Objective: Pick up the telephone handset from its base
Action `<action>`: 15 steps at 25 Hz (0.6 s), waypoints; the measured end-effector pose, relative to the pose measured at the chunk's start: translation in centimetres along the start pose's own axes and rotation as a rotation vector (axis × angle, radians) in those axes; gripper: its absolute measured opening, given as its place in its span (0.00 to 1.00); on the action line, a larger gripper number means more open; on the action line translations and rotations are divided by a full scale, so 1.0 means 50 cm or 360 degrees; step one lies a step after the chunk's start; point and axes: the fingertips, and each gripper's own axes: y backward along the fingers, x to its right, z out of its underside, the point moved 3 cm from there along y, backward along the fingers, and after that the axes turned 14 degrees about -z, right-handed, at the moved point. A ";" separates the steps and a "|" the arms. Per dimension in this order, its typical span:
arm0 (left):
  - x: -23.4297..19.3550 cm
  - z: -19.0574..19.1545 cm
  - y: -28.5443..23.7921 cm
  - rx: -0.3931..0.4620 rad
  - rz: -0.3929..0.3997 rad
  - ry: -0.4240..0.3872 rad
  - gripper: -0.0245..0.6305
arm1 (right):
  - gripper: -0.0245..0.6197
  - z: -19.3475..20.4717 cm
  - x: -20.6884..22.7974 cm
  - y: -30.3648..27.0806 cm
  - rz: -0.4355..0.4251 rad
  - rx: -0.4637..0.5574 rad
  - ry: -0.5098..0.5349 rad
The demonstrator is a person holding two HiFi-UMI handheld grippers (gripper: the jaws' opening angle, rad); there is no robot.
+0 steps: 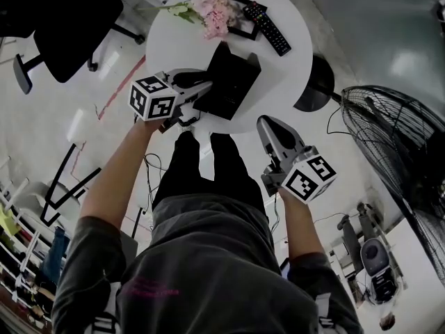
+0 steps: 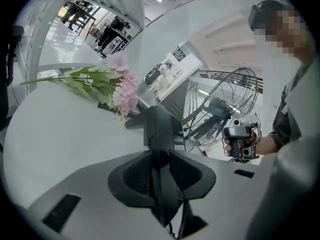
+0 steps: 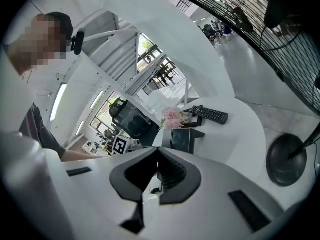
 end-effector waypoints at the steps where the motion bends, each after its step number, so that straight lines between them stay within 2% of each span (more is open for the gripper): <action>1: 0.000 -0.001 0.000 -0.0002 0.0002 0.0003 0.22 | 0.07 0.001 0.001 0.001 0.0003 0.0003 -0.0002; 15: 0.011 -0.002 0.018 0.0027 0.0011 0.0007 0.17 | 0.07 0.009 -0.015 0.003 -0.0001 0.0000 0.0021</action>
